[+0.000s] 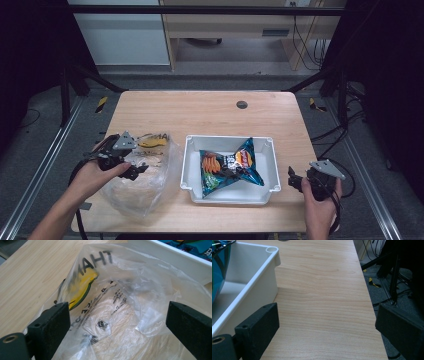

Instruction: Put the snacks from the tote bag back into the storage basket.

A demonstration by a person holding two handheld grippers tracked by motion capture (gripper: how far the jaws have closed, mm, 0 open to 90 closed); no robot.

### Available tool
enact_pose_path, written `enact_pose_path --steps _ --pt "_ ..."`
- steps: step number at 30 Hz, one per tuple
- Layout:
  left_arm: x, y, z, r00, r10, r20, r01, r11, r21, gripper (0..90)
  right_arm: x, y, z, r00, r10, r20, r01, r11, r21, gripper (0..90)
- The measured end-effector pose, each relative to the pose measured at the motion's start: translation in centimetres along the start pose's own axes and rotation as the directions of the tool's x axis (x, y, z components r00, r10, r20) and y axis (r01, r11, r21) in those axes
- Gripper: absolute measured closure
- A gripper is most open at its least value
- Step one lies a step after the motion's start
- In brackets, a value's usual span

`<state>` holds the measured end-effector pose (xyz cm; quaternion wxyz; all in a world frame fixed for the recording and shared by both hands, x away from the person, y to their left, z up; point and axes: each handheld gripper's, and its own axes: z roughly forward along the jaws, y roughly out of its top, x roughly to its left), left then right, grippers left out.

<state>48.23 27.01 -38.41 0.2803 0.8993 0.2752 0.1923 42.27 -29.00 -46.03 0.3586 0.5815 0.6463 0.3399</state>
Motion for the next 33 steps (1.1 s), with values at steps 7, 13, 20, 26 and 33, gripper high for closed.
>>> enact_pose_path --steps 7,13,20,26,33 --pt "0.0 -1.1 0.5 0.9999 -0.015 0.001 0.015 0.9999 -0.004 5.1 0.0 0.0 0.0 1.0000 -0.001 0.001 0.001 1.000 0.001 5.7" --pt "0.1 -2.0 0.8 0.9994 -0.034 -0.003 0.034 0.9994 -0.006 5.1 0.1 0.0 0.0 1.0000 -0.003 0.001 0.003 1.000 0.002 5.7" --pt "0.1 -3.0 1.4 0.9984 -0.057 -0.001 0.057 0.9984 -0.001 5.1 0.2 0.0 0.0 1.0000 -0.005 -0.001 0.005 1.000 0.006 5.7" --pt "-0.1 -3.6 1.9 0.9980 -0.063 -0.002 0.063 0.9979 0.013 5.1 0.3 0.0 0.0 1.0000 -0.004 -0.003 0.004 1.000 0.007 5.7" --pt "-0.3 -3.9 2.1 0.9978 -0.067 0.003 0.067 0.9976 0.020 5.1 0.3 0.1 0.0 1.0000 -0.004 -0.005 0.004 1.000 0.004 5.7"
